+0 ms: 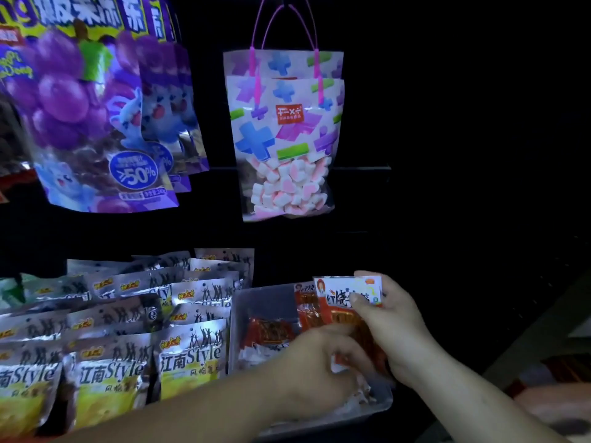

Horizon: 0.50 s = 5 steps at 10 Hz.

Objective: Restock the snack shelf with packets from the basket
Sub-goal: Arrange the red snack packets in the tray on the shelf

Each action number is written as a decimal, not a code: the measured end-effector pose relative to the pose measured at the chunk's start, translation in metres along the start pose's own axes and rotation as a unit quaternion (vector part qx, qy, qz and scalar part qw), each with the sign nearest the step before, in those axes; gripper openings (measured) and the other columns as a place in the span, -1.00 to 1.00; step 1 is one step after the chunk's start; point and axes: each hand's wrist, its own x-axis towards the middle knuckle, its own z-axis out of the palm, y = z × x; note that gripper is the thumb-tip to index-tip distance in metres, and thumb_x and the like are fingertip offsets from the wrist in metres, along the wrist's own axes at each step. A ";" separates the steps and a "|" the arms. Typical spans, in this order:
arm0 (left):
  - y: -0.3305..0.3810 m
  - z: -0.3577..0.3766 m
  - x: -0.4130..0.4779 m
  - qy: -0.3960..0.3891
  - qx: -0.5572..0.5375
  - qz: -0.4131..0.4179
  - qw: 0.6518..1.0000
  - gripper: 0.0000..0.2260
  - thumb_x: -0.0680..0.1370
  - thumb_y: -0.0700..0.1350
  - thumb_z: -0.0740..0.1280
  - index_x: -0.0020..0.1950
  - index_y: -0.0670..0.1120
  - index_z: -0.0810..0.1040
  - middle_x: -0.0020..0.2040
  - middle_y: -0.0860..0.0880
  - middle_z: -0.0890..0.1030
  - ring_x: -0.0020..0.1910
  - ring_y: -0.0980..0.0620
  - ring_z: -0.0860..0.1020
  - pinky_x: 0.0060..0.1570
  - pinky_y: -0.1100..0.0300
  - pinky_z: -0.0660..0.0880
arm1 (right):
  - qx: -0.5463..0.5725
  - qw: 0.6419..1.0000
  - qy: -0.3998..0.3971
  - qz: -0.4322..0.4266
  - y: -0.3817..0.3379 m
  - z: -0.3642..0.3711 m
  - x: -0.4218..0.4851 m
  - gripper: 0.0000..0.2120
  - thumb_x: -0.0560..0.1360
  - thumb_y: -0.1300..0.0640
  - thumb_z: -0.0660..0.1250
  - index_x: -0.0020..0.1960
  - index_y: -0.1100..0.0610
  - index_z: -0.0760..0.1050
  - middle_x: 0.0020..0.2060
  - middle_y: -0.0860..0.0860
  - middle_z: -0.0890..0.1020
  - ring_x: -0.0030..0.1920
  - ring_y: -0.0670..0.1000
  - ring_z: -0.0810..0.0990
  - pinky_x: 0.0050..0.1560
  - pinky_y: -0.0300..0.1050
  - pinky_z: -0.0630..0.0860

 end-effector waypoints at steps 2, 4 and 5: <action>-0.068 -0.050 0.026 0.071 -0.054 -0.240 0.967 -0.80 0.56 -0.33 0.39 -0.06 -0.02 0.65 -0.19 0.03 0.63 -0.43 0.23 0.52 -0.42 0.38 0.43 | -0.112 0.990 -0.066 -0.049 0.042 0.009 0.035 -0.93 0.61 0.13 0.41 -0.01 -0.03 0.64 -0.09 -0.04 0.73 -0.07 -0.16 0.70 -0.08 -0.17 0.67; -0.128 -0.071 0.057 0.174 -0.107 -0.277 0.939 -0.77 0.56 -0.36 0.36 0.04 -0.02 0.55 -0.11 -0.08 0.61 -0.29 0.02 0.56 -0.38 0.27 0.52 | -0.177 0.977 -0.070 -0.093 0.069 0.022 0.104 -0.88 0.60 0.10 0.42 -0.07 -0.09 0.67 -0.07 -0.12 0.69 0.00 -0.10 0.66 0.00 -0.11 0.59; -0.153 -0.070 0.074 0.173 -0.093 -0.262 0.945 -0.74 0.56 -0.34 0.35 0.02 0.05 0.55 -0.14 -0.03 0.62 -0.24 0.00 0.59 -0.30 0.19 0.57 | -0.300 0.939 -0.136 -0.099 0.090 0.034 0.115 -0.83 0.63 0.16 0.36 -0.07 -0.07 0.64 -0.11 -0.09 0.66 -0.02 -0.10 0.61 -0.01 -0.16 0.54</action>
